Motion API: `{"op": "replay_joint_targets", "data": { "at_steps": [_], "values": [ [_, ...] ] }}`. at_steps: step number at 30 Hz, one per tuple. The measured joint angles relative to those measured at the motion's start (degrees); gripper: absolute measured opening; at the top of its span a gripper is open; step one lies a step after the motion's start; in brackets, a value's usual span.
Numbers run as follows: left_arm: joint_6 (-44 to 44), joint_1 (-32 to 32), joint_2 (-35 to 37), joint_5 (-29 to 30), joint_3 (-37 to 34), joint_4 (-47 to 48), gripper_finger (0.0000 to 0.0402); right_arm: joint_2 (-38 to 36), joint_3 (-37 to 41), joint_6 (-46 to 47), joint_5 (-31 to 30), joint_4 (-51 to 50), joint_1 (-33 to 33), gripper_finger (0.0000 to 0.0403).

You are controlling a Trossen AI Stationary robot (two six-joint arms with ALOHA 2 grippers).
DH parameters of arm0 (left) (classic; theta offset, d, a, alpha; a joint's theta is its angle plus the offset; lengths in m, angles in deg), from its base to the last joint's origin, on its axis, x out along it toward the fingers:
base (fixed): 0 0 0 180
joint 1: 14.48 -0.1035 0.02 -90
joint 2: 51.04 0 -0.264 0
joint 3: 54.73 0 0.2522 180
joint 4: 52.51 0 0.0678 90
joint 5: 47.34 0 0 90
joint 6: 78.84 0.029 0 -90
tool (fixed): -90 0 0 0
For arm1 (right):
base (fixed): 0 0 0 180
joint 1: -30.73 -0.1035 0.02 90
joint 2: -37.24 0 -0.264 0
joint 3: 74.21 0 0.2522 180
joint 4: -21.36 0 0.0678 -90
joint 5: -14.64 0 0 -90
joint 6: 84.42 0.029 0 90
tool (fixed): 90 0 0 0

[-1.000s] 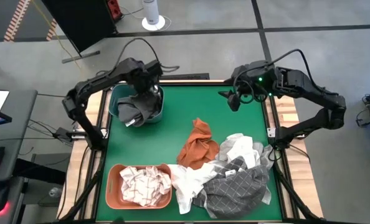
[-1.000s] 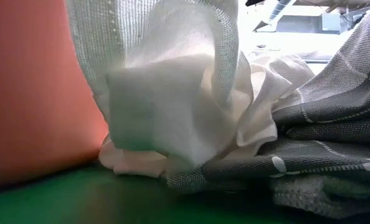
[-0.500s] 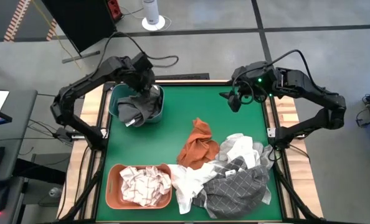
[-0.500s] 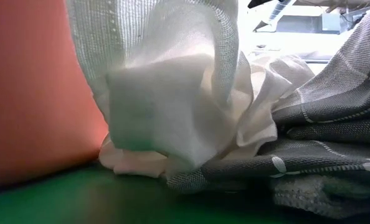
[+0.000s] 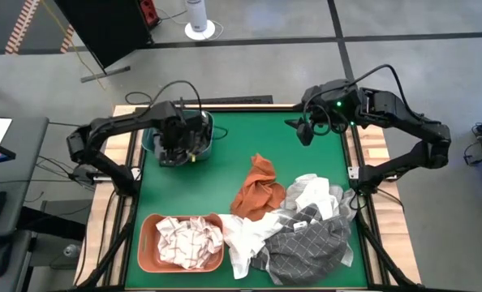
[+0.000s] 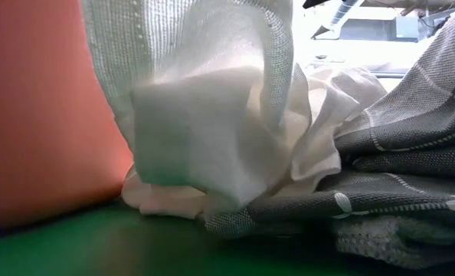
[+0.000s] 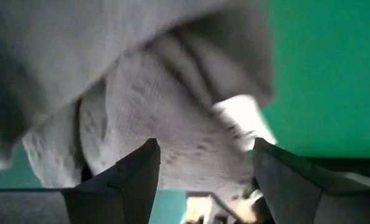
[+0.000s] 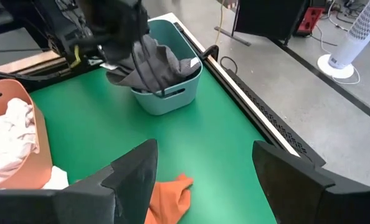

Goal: Sort microfiber towel by color & place in baskets
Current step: Put the black microfiber towel into the green bin

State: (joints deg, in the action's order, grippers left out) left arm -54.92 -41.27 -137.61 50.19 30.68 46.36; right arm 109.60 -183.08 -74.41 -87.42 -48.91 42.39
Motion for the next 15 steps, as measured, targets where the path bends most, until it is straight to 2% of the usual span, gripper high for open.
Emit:
{"op": "replay_joint_targets", "data": {
  "at_steps": [5,9,12,15],
  "values": [
    [-1.35,0.23,0.00,3.88,-5.26,-4.52,0.0243,0.00,0.00,-0.05,0.00,0.41,0.00,0.0291],
    [-4.16,0.17,0.00,6.25,-6.19,-8.19,0.0235,0.00,0.00,0.01,0.00,0.44,0.00,0.0291],
    [-4.32,0.12,0.00,6.28,-6.20,-10.75,0.0211,0.00,0.00,0.05,0.00,0.44,0.00,0.0291],
    [-4.28,0.12,0.00,6.31,-6.20,-13.81,0.0168,0.00,-0.01,0.46,0.00,0.44,-0.11,0.0291]
  ]
}}
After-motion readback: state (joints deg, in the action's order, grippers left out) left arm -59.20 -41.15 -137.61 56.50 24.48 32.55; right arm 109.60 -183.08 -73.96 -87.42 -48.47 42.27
